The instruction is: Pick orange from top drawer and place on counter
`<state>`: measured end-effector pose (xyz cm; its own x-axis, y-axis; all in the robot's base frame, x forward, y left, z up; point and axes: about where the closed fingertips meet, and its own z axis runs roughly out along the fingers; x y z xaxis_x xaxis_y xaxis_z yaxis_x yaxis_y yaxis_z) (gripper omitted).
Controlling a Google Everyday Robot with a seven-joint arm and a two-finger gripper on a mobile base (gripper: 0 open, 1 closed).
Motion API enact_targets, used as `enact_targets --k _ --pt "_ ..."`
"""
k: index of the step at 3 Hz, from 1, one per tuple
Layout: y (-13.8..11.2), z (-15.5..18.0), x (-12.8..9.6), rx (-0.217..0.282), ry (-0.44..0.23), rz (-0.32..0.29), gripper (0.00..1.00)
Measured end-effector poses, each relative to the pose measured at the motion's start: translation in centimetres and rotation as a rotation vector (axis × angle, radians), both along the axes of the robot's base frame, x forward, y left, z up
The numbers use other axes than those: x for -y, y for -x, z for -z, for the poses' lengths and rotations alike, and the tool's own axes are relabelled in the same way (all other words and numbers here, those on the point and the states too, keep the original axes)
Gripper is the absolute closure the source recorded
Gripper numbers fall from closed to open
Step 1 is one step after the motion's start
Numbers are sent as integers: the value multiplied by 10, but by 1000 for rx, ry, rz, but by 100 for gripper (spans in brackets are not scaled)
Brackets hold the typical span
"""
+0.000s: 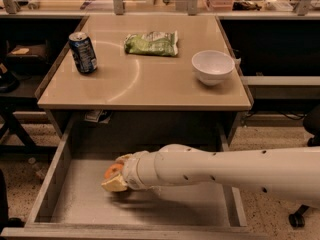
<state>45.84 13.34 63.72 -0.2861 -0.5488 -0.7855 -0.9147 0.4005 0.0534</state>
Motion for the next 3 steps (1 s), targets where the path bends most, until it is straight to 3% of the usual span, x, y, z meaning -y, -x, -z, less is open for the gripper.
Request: enact_targets --k 1,3 --pt "-4 -27 6 5 -19 12 100" --pt "-21 -97 31 -13 3 55 100"
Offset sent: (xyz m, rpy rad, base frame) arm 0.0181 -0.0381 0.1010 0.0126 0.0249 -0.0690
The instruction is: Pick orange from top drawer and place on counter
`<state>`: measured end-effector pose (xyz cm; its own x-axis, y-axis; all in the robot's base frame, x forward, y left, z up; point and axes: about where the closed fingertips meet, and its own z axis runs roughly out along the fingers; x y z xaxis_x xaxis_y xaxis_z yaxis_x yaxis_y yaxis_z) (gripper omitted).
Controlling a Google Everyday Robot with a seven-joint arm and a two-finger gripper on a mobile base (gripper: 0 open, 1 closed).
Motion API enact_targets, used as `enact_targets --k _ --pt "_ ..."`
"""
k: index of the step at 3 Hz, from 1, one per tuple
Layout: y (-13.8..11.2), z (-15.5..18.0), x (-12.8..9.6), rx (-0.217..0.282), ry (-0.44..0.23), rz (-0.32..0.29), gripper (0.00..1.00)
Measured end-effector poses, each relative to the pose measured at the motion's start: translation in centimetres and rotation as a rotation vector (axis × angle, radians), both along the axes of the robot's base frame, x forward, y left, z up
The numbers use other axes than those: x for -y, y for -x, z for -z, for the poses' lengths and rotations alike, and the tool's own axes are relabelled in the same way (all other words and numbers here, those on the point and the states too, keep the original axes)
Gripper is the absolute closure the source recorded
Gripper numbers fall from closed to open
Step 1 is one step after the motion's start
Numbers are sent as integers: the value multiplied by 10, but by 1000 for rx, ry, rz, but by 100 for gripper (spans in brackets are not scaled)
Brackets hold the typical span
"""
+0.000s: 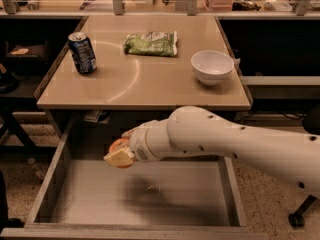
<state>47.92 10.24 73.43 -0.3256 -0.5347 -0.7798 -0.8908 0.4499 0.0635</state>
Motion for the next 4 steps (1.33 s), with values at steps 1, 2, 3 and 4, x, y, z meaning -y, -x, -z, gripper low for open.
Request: enact_targets --k 1,2,3,4 --pt "-14 -39 13 3 41 16 100" --pt "-32 -77 26 15 86 27 100" --pt "-48 -105 36 29 121 33 100" --pt "-74 -141 47 61 155 45 100"
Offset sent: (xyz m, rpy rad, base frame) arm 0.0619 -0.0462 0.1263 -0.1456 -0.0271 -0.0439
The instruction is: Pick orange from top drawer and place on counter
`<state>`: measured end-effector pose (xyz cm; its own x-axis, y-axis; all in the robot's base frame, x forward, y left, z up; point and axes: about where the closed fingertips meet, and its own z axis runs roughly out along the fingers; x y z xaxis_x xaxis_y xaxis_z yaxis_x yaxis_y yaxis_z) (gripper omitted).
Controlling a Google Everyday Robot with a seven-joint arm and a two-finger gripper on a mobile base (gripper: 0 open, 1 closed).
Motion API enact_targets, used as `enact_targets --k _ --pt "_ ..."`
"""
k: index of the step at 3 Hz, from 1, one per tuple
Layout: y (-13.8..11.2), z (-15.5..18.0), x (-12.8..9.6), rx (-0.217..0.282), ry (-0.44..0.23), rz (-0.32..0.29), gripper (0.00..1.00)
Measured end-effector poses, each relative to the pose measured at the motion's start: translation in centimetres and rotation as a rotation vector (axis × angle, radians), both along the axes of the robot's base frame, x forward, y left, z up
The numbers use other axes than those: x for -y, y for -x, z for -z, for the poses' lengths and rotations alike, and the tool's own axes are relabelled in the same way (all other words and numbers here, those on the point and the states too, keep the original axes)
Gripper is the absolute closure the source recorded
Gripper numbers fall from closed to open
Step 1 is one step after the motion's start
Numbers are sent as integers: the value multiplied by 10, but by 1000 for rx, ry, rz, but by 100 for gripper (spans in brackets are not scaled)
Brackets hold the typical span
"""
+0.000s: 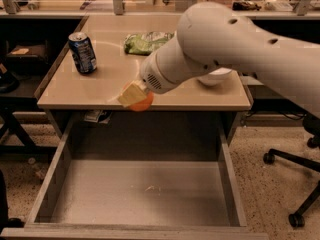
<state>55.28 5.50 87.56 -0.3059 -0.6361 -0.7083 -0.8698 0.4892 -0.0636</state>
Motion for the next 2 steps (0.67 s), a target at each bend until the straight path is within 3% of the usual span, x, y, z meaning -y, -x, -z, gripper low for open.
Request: enact_targets --k 2 --pt "-57 -24 -1 69 -91 -41 100"
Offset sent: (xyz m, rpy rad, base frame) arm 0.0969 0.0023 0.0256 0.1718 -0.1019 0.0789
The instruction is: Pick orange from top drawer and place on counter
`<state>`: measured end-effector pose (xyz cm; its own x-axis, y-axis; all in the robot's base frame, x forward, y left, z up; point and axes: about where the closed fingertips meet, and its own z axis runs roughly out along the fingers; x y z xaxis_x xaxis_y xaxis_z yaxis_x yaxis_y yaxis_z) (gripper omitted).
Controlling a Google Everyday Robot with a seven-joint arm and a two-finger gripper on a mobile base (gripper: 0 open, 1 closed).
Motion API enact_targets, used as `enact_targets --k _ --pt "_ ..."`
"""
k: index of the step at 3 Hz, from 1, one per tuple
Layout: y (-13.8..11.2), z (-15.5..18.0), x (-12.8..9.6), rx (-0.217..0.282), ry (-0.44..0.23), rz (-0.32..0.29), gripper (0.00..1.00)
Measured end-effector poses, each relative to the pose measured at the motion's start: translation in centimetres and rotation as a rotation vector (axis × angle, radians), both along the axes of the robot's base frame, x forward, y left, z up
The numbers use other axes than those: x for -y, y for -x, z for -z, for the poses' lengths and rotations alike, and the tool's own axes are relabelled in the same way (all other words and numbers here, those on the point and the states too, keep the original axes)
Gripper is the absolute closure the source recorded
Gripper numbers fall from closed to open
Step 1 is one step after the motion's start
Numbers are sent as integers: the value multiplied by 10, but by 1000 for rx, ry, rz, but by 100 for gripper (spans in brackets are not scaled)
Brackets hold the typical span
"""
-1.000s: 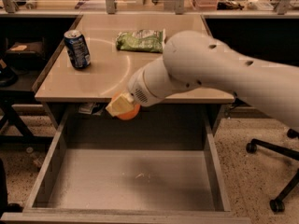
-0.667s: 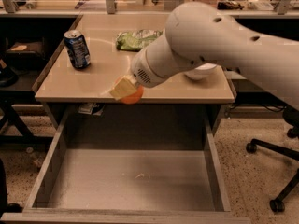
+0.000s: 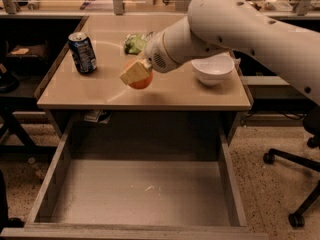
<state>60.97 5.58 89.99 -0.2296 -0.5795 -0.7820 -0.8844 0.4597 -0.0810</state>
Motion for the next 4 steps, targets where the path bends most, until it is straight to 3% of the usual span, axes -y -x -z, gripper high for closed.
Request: enact_targets --k 2,4 --pt "-50 24 -17 -1 -107 -67 100" --pt "-81 52 -26 -7 -129 -104 100"
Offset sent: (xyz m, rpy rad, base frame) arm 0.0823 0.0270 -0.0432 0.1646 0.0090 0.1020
